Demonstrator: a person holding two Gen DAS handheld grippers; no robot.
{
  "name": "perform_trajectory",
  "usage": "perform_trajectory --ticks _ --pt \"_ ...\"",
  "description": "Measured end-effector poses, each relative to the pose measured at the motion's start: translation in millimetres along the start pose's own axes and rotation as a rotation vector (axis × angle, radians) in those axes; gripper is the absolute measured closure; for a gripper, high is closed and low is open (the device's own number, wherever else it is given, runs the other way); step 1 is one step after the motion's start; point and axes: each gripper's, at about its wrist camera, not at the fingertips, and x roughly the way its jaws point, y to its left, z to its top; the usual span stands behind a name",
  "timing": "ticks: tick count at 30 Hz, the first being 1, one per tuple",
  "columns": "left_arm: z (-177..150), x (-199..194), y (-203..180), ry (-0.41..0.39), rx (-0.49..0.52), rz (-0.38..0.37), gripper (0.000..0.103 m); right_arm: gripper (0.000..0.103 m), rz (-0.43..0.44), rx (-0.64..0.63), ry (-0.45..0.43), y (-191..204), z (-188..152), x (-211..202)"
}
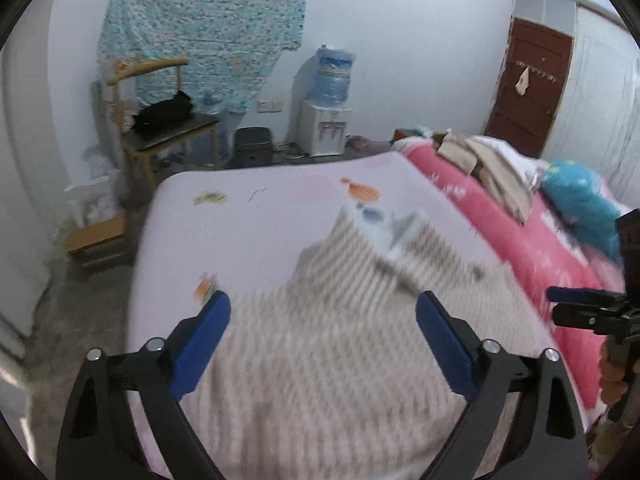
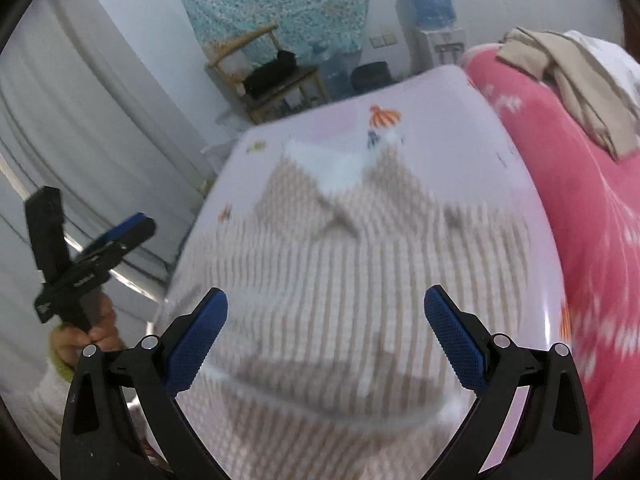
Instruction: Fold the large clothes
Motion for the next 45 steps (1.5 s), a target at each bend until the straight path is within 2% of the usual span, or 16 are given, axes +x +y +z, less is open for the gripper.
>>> perform_trajectory --ticks 4,7,9,13,15,18,21,22,23,24,31,35,38,40,42,45 --pt "37.2 56.4 9.3 0.060 -0.095 -0.087 0.020 0.015 0.024 0.044 0.043 -18.5 53.3 33.6" --pt "61.0 120.5 15.5 0.172 -0.181 -0.178 0.020 0.020 -0.007 0.083 0.056 -32.9 93.8 65.6" --pt "65.9 152.6 18.3 0.226 -0.226 -0.208 0.020 0.023 -0.020 0.111 0.061 -30.1 105.5 86.8" --pt "70.4 190.4 17.9 0.244 -0.248 -0.167 0.021 0.031 -0.047 0.183 0.091 -51.2 128.4 128.4" --pt "70.0 202.1 15.4 0.254 -0.246 -0.157 0.025 0.034 -0.062 0.214 0.116 -64.6 133.4 149.1" --pt "67.6 218.5 16.8 0.287 -0.264 -0.121 0.041 0.044 -0.036 0.267 0.177 -77.7 132.2 170.7" --pt "65.0 226.4 20.5 0.308 -0.294 -0.113 0.061 0.072 0.001 0.302 0.222 -83.4 126.9 180.2" --pt "65.7 228.1 19.9 0.310 -0.292 -0.116 0.073 0.081 0.019 0.301 0.217 -82.8 124.6 177.8" --pt "66.7 227.5 17.9 0.311 -0.283 -0.125 0.087 0.085 0.025 0.293 0.211 -81.5 126.2 175.9" --pt "68.0 225.1 14.1 0.306 -0.264 -0.131 0.089 0.087 0.025 0.282 0.202 -80.5 126.7 172.4" --pt "71.8 165.8 -22.2 0.215 -0.062 -0.154 0.093 0.091 0.073 0.171 0.139 -55.1 121.9 121.4" --pt "56.9 112.4 -35.7 0.168 0.043 -0.198 0.093 0.090 0.099 0.083 0.104 -41.1 91.1 73.4" --pt "32.6 81.9 -45.2 0.163 0.108 -0.226 0.093 0.083 0.113 0.033 0.113 -32.6 63.9 48.4" --pt "12.7 65.1 -50.7 0.167 0.155 -0.224 0.093 0.069 0.120 0.011 0.099 -29.3 52.5 29.3" --pt "-3.1 55.0 -53.8 0.173 0.179 -0.223 0.093 0.062 0.157 0.012 0.030 -25.8 53.1 9.6" --pt "-20.4 49.2 -55.9 0.176 0.198 -0.210 0.093 0.061 0.258 0.058 -0.060 -25.1 69.2 -5.6"
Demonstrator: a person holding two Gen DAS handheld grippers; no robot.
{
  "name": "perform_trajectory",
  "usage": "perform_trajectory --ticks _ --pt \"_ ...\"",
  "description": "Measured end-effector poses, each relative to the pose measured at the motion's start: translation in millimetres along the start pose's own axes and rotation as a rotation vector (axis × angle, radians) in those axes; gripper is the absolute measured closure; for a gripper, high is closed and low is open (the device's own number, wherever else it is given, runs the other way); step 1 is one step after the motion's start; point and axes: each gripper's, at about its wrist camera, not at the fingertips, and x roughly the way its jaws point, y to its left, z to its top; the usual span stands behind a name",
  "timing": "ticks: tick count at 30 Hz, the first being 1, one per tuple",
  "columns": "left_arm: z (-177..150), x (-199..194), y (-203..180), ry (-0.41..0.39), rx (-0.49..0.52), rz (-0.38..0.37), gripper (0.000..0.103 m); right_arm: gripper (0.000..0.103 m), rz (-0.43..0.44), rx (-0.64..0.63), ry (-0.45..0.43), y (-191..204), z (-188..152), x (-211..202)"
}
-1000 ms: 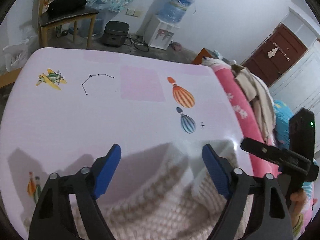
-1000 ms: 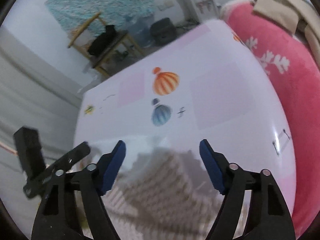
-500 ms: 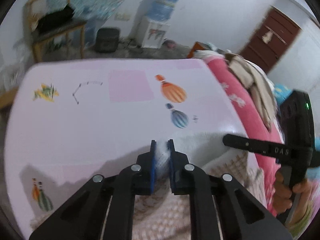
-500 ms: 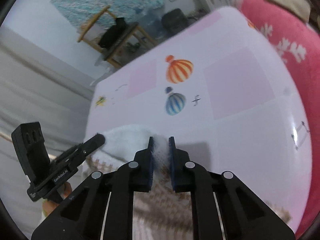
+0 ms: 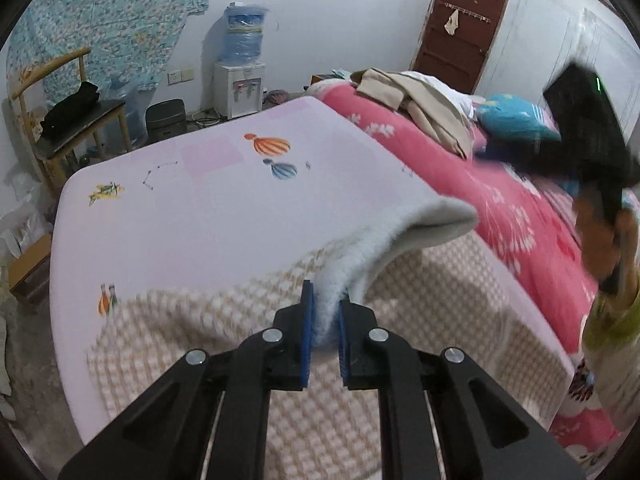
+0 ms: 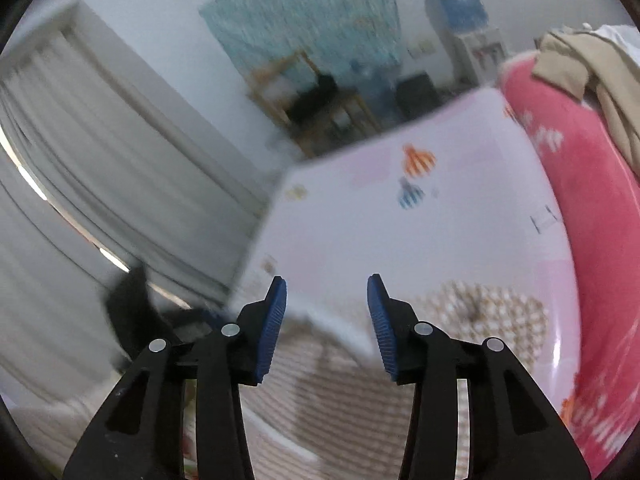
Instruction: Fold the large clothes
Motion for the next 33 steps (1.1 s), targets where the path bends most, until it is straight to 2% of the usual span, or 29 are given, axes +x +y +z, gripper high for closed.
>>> perform_trajectory --ticks 2,4,6,9,11,13,18,22,26,28,30,33 --pt "-6.3 1.6 0.2 0.005 -0.010 0.007 0.092 0.061 -0.001 0.018 0.014 1.5 5.6 13.0" --pt "-9.2 2.8 3.9 0.008 -0.039 0.001 0.092 0.068 -0.015 0.028 0.091 2.6 -0.6 44.7" --pt "-11.2 2.7 7.2 0.005 -0.053 0.002 0.090 0.073 -0.023 0.032 0.180 1.8 -16.2 75.3" --pt "-16.8 3.3 11.7 0.019 -0.061 0.007 0.088 0.073 -0.087 0.003 0.282 2.1 -46.6 112.3" --pt "-22.1 1.9 14.6 0.049 -0.068 -0.015 0.085 0.073 -0.121 0.008 0.339 -4.7 -66.1 134.0" --pt "-27.2 -3.0 14.7 0.056 -0.066 -0.022 0.084 0.073 -0.121 -0.003 0.318 -7.0 -74.2 135.5" --pt "-35.8 -44.5 17.4 -0.053 -0.088 -0.079 0.079 0.073 -0.108 0.012 0.318 -9.8 -73.1 134.1" --pt "-27.8 -48.6 19.0 -0.081 -0.107 -0.049 0.077 0.073 -0.125 -0.007 0.310 -9.9 -72.7 129.9" --pt "-9.1 -31.1 21.0 -0.089 -0.150 -0.011 0.077 0.073 -0.163 -0.041 0.301 1.0 -83.7 121.2" --pt "-2.6 -17.9 21.3 -0.076 -0.148 0.030 0.077 0.073 -0.182 -0.059 0.302 3.9 -86.1 121.2" --pt "-0.1 1.2 19.0 -0.028 -0.126 0.057 0.077 0.073 -0.198 -0.076 0.306 5.7 -87.0 121.8" --pt "-10.2 37.4 14.1 0.117 -0.086 0.101 0.077 0.073 -0.207 -0.075 0.313 7.0 -83.2 113.5"
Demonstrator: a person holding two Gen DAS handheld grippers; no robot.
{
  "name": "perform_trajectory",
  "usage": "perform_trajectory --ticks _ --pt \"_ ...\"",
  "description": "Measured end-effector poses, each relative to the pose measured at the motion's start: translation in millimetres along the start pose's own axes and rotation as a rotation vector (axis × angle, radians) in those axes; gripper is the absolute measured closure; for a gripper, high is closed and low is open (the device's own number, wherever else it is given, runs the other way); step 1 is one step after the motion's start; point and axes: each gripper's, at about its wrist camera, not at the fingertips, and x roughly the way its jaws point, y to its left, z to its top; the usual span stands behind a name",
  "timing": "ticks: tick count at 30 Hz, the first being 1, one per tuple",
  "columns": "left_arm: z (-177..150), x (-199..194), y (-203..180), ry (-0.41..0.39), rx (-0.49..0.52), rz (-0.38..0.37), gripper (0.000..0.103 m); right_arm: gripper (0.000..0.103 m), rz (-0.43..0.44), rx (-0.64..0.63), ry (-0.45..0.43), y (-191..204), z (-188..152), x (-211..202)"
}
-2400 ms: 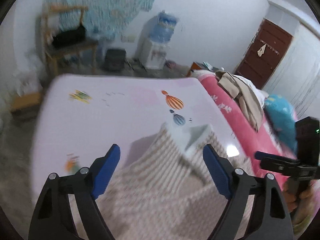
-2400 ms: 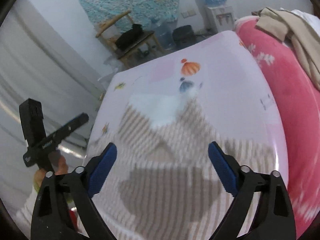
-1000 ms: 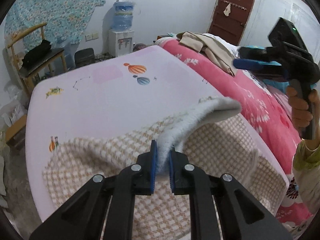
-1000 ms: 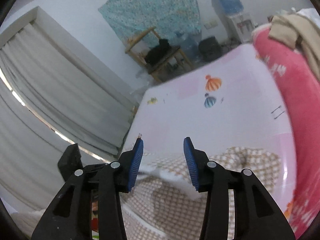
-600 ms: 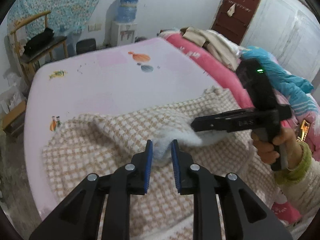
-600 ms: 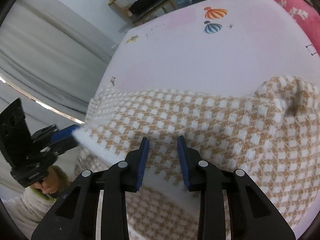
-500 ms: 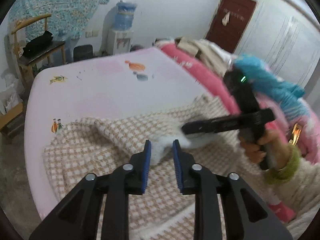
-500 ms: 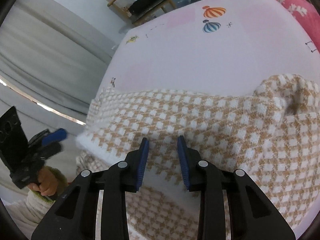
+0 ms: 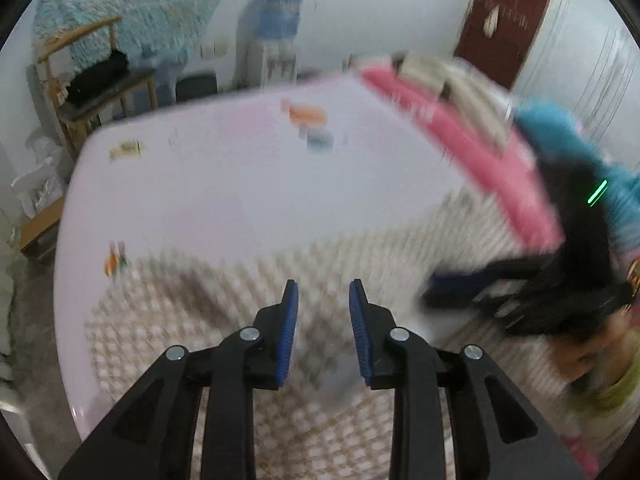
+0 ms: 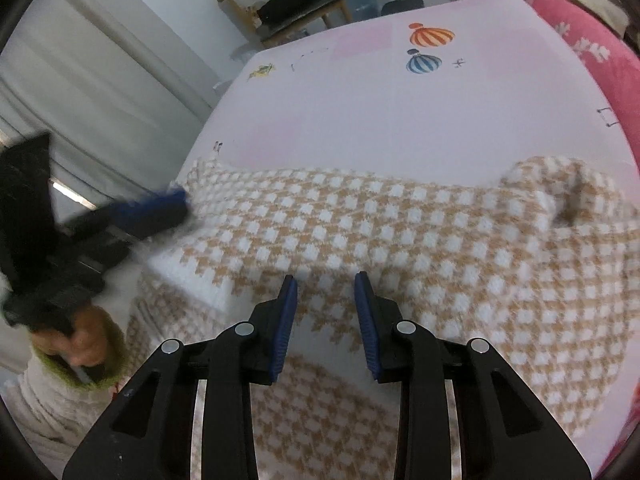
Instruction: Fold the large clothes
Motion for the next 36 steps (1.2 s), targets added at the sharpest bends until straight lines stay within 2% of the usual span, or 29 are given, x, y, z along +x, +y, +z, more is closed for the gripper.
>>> perform_trajectory --ticks 3,7,10,11,13,17,20,22,24,26,29,31,36 --pt "-16.0 15.2 -1.8 0.052 0.030 0.048 0.078 0.072 -0.004 0.017 -0.059 -6.7 5.4 -25.2" --pt "-30.4 11.2 3.9 0.040 0.025 0.047 0.078 0.072 0.034 0.031 -0.120 -9.4 16.4 -43.8" --pt "-36.1 9.0 11.4 0.040 0.004 0.057 0.078 0.072 0.042 0.011 -0.076 -3.2 13.8 -26.8" --pt "-37.8 10.0 16.6 0.043 -0.011 0.062 0.077 0.072 0.050 0.007 -0.023 -2.4 9.0 -10.3" --pt "-40.8 7.7 25.8 0.043 -0.053 0.034 0.075 0.072 0.037 0.028 0.046 -8.8 -2.1 12.5" --pt "-39.7 -2.4 41.3 0.024 -0.129 -0.029 0.075 0.072 0.080 0.095 -0.005 -24.7 -8.0 -15.6" --pt "-33.9 -9.5 55.8 -0.008 -0.198 -0.085 0.075 0.068 0.046 0.152 -0.085 -46.5 -8.8 -46.4" --pt "-27.4 -11.9 64.5 -0.026 -0.250 -0.124 0.075 0.066 0.027 0.209 -0.104 -62.8 -10.1 -54.2" --pt "-20.5 -7.7 65.6 -0.012 -0.271 -0.126 0.074 0.066 0.042 0.256 -0.088 -73.4 -11.4 -49.8" --pt "-13.7 2.1 64.2 0.012 -0.282 -0.109 0.074 0.066 0.052 0.265 -0.072 -72.9 -13.9 -41.3" --pt "-8.1 19.1 57.4 0.042 -0.233 -0.011 0.073 0.074 0.009 0.240 -0.078 -63.1 -12.0 -32.0" --pt "-7.3 22.1 57.2 0.038 -0.217 0.011 0.071 0.082 0.007 0.231 -0.087 -57.4 -9.4 -32.3" --pt "-5.6 21.6 61.4 0.016 -0.186 0.060 0.071 0.085 -0.033 0.201 -0.076 -54.6 -14.8 -31.4"
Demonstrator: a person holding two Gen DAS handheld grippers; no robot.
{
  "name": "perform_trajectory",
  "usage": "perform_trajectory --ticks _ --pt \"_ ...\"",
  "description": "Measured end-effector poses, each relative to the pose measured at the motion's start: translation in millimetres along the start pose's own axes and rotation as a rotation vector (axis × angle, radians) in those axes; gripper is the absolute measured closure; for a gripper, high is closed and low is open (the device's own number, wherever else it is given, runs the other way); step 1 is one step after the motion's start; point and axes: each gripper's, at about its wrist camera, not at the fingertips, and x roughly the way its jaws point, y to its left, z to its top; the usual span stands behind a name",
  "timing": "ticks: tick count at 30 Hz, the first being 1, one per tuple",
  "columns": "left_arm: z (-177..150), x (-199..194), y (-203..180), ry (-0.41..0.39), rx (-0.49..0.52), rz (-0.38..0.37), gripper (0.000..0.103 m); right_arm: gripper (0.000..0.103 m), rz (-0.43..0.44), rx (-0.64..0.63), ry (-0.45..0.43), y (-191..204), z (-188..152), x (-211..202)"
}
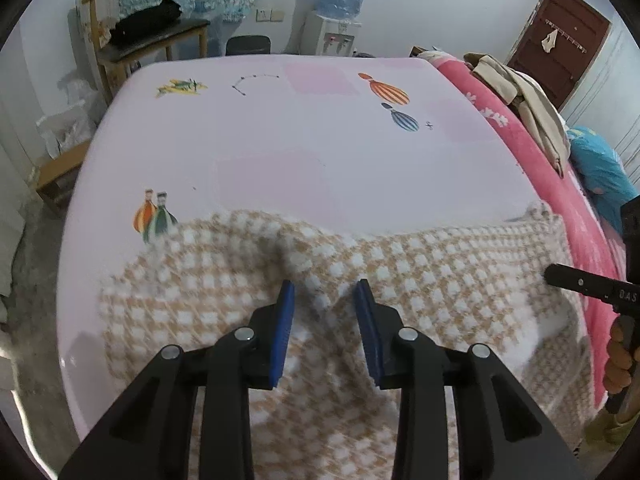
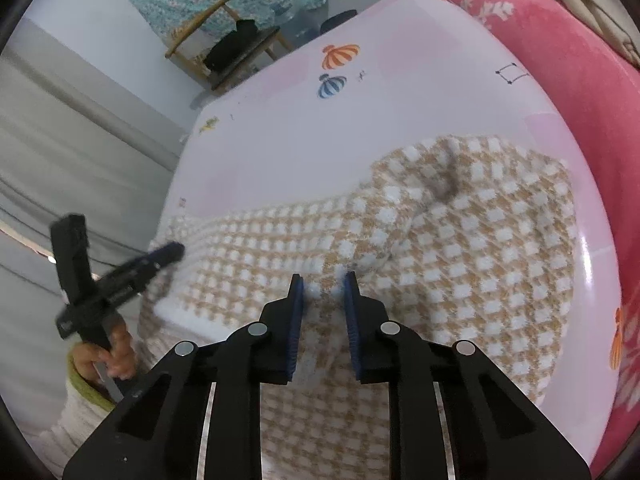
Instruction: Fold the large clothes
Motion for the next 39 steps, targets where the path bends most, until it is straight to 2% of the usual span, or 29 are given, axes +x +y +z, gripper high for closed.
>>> perform_trajectory --ticks 3,5,7,10,13,16,17,18,20,24,28,31,33,35,37,39 --pt "2.7 -6.1 2.8 -0.014 0.011 0.018 0.071 0.085 -0.049 -0.019 0.021 -5.9 -4.4 -1.4" --pt "4.3 -16.9 1.6 -0.050 0.029 0.056 0.072 0.080 -0.058 -0.015 0.017 -8.7 -6.1 -14.0" --pt "6.3 -30.4 -3.0 -0.097 0.055 0.036 0.072 0.076 -0.085 -0.041 -0.023 -5.4 -2.1 -29.0" --pt "14.2 -41.6 -22.8 -0.133 0.106 -0.050 0.072 0.076 -0.099 -0.109 -0.078 14.2 10.2 -39.6" --pt "19.0 -30.9 -60.9 -0.109 0.187 -0.111 0.072 0.076 -0.078 -0.170 -0.072 32.4 18.8 -23.7" --pt "10.6 -6.7 -85.9 -0.044 0.252 -0.123 0.072 0.076 -0.137 -0.239 -0.028 37.3 18.7 8.2" --pt "3.6 6.5 -89.4 -0.004 0.270 -0.106 0.072 0.076 -0.162 -0.255 -0.008 33.8 15.3 17.8" --pt "-3.1 11.9 -88.3 0.001 0.284 -0.093 0.072 0.076 -0.169 -0.277 -0.006 32.4 12.3 20.2" --pt "-13.7 8.7 -84.8 -0.027 0.320 -0.090 0.071 0.076 -0.187 -0.332 -0.014 28.9 0.8 9.9" --pt "-31.0 -0.2 -73.8 -0.024 0.365 -0.048 0.071 0.076 -0.222 -0.351 -0.010 28.4 -7.8 0.1" --pt "-37.0 -7.9 -68.1 -0.021 0.367 -0.021 0.071 0.074 -0.276 -0.321 -0.006 34.7 -10.7 -10.4" --pt "-36.8 -8.0 -62.7 -0.023 0.324 -0.034 0.071 0.071 -0.251 -0.357 -0.039 55.8 -14.2 -12.1" --pt "-38.1 -7.6 -61.3 -0.029 0.293 -0.034 0.071 0.067 -0.250 -0.368 -0.017 64.1 -22.6 -0.4" --pt "-38.9 -8.2 -61.4 -0.033 0.278 -0.032 0.071 0.065 -0.305 -0.416 0.006 65.0 -36.6 18.0" --pt "-39.3 -12.3 -59.5 -0.027 0.247 -0.023 0.071 0.065 -0.335 -0.431 -0.010 68.6 -44.6 14.7" --pt "-41.4 -26.6 -56.0 -0.039 0.216 -0.008 0.071 0.062 -0.353 -0.388 -0.013 74.4 -49.2 0.8"
